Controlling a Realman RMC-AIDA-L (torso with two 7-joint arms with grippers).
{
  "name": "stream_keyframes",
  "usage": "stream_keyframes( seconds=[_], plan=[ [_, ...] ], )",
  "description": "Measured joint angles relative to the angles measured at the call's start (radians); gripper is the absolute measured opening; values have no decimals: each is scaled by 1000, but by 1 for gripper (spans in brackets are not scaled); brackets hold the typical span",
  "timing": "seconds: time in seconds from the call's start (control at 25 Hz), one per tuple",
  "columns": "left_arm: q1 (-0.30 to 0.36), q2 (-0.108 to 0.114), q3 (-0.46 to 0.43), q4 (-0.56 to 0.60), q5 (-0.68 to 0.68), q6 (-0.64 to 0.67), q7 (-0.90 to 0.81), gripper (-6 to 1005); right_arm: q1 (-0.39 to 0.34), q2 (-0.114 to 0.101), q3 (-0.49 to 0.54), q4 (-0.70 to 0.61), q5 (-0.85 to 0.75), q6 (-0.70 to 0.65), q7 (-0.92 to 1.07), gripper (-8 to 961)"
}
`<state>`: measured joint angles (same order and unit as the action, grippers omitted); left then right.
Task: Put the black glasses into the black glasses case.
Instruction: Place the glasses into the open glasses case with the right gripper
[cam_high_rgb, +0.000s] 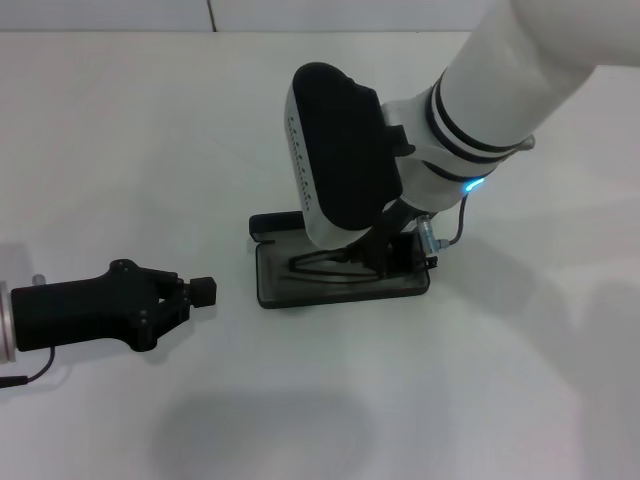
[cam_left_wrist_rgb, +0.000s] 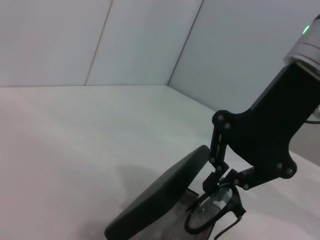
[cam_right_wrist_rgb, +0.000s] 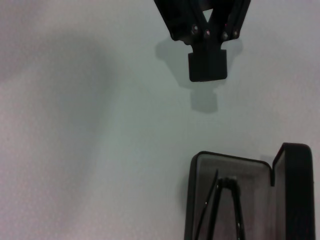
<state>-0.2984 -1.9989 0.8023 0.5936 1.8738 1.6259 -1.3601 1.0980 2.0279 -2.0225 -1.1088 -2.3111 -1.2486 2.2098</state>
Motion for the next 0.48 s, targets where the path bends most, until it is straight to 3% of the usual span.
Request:
stream_keyframes(
  seconds=[0.48],
  plan=[
    [2, -1, 3, 2, 5, -1, 6, 12, 6, 0, -16, 21, -1, 42, 3, 67]
  ],
)
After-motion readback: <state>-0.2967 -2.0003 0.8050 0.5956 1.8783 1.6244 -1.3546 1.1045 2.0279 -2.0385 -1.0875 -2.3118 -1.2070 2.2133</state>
